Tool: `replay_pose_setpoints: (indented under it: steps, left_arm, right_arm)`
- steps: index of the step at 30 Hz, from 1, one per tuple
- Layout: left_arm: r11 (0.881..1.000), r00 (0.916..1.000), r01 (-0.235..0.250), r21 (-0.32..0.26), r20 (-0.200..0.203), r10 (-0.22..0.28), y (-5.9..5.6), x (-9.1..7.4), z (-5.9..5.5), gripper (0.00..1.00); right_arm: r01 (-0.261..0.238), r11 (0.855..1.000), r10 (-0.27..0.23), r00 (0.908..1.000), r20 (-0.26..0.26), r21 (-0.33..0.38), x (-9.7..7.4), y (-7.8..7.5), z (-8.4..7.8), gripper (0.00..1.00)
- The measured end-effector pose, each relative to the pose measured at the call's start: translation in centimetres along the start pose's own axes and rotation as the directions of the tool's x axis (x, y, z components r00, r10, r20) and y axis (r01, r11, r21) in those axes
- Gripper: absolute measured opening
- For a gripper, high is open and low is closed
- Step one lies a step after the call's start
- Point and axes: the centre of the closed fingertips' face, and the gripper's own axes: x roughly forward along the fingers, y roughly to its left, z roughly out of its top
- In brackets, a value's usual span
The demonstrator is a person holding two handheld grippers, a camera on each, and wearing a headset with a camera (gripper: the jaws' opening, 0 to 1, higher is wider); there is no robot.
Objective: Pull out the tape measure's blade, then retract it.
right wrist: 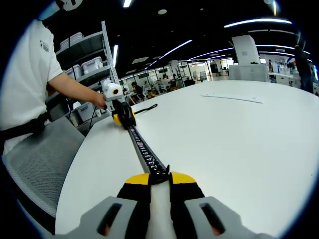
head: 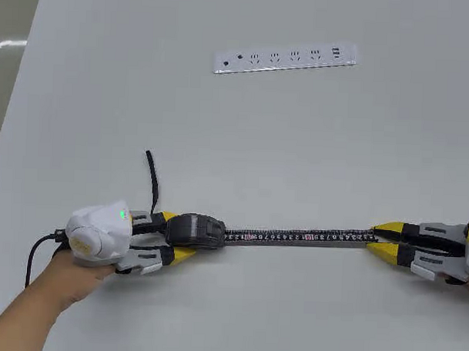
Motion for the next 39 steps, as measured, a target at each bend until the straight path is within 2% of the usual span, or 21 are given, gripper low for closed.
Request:
replay_pose_setpoints:
  steps: [2, 15, 22, 36, 39]
  left_arm:
    - [1.000, 0.9999, -0.002, 0.011, -0.015, 0.003, -0.05, 0.03, -0.02, 0.29]
    - [1.000, 0.9998, -0.009, 0.001, -0.018, 0.009, 0.00, 0.00, -0.06, 0.30]
    - [1.000, 0.9996, -0.017, -0.005, -0.021, 0.016, 0.07, -0.06, -0.16, 0.31]
    - [0.999, 0.9988, -0.039, -0.025, -0.029, 0.039, 0.22, -0.31, -0.23, 0.44]
    - [0.998, 0.9987, -0.047, -0.032, -0.021, 0.046, 0.32, -0.42, -0.10, 0.45]
  right_arm:
    - [0.001, 1.000, -0.001, 1.0000, -0.002, 0.002, -0.01, 0.01, -0.02, 0.13]
    - [0.007, 1.000, -0.007, 0.9999, -0.010, -0.004, 0.27, 0.12, 0.16, 0.14]
    - [0.011, 1.000, -0.011, 0.9999, -0.002, 0.007, 0.39, 0.20, 0.34, 0.20]
    - [0.037, 0.999, -0.038, 0.9993, 0.005, 0.021, 0.28, 0.42, 0.33, 0.26]
    - [0.047, 0.998, -0.047, 0.9989, 0.009, 0.034, 0.24, 0.43, 0.37, 0.30]
